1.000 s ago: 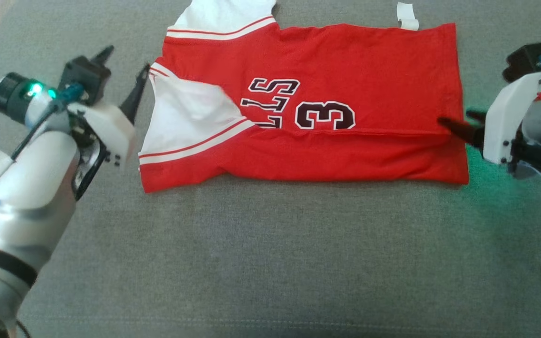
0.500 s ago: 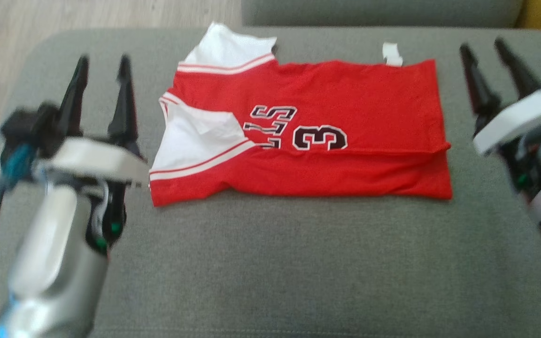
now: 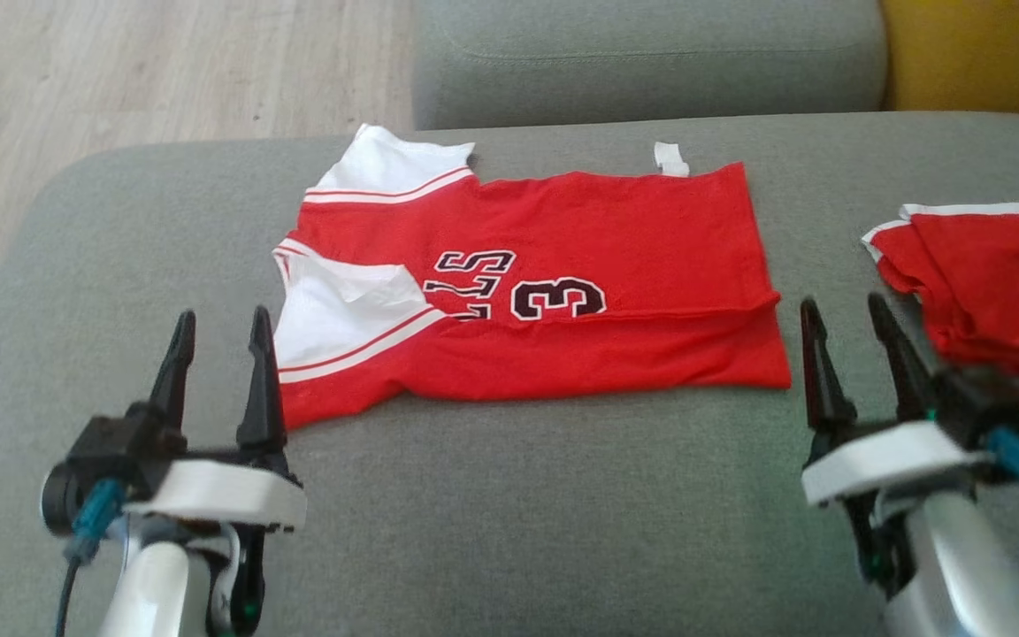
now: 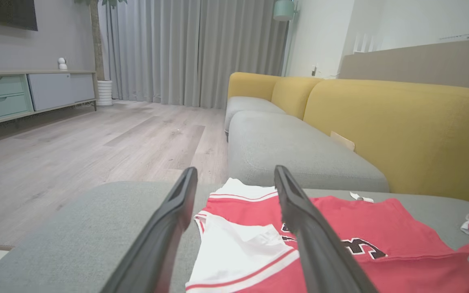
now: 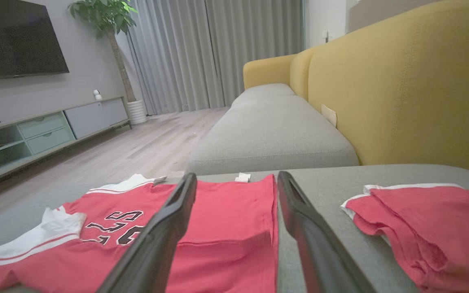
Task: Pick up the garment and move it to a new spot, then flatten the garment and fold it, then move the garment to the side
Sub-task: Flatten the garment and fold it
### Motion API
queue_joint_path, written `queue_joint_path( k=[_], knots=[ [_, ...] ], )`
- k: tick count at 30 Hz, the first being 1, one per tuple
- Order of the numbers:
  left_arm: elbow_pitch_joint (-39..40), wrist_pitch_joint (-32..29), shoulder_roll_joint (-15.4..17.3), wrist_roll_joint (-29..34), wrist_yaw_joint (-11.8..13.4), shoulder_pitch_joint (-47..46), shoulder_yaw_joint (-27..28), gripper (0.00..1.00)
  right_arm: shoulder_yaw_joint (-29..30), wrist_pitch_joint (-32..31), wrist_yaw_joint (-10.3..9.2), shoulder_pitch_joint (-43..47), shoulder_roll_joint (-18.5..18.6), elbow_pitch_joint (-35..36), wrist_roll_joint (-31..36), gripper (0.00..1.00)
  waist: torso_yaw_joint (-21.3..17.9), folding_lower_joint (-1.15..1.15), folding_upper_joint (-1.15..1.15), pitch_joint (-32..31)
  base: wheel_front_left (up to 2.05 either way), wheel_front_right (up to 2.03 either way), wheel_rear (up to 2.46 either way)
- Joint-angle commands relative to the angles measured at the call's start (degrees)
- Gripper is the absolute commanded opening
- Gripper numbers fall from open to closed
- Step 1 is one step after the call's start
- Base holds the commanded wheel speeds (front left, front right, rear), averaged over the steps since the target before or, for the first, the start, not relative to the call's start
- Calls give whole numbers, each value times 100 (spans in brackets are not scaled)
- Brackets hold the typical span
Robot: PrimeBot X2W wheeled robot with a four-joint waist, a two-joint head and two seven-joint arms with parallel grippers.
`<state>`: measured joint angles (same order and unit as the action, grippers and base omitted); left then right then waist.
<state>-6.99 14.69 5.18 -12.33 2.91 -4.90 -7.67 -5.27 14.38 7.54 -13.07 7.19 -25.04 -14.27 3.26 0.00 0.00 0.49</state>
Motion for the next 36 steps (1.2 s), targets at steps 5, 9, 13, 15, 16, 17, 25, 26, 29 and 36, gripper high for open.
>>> queue_joint_path(
  k=[5, 9, 13, 15, 16, 17, 25, 26, 29, 36],
  knots=[
    [154, 30, -112, 181, -150, -33, 449, 100, 301, 61, -5, 385, -385, 693, 496, 100, -54, 0, 0, -5, 0, 0, 0],
    [31, 30, -157, 310, -259, -40, 588, 100, 245, 62, -5, 607, -426, 857, 476, 100, -82, 0, 0, 41, 0, 0, 0],
    [-134, 30, -183, 440, -314, -135, 681, 100, 154, 62, -5, 590, -429, 942, 345, 100, -121, 0, 0, 124, 0, 0, 0],
    [-347, 30, -189, 517, -301, -208, 700, 100, 163, 62, -5, 536, -430, 968, 337, 100, -140, 0, 0, 177, 0, 0, 0],
    [-493, 30, -190, 564, -291, -255, 699, 100, 171, 62, -5, 508, -430, 977, 335, 100, -150, 0, 0, 204, 0, 0, 0],
    [-653, 30, -191, 604, -274, -308, 697, 100, 176, 62, -5, 482, -430, 986, 334, 100, -163, 0, 0, 234, 0, 0, 0],
    [-2347, -76, -85, 772, -94, -961, 667, 100, 148, 62, -5, 348, -431, 992, 294, 100, -276, 0, 0, 468, 0, 0, 0],
    [-2515, -118, -58, 794, -94, -1044, 644, 100, 129, 62, -5, 338, -431, 989, 288, 100, -293, 0, 0, 497, 0, 0, 0],
    [-2966, -277, 24, 848, -14, -1271, 626, 100, 57, 62, -5, 299, -431, 994, 267, 100, -352, 0, 0, 597, 0, 0, 0],
    [-3704, -649, 190, 921, 118, -1692, 584, 100, 42, 62, -5, 188, -431, 1096, 191, 100, -475, 0, 0, 799, 0, 0, 0]
  ],
)
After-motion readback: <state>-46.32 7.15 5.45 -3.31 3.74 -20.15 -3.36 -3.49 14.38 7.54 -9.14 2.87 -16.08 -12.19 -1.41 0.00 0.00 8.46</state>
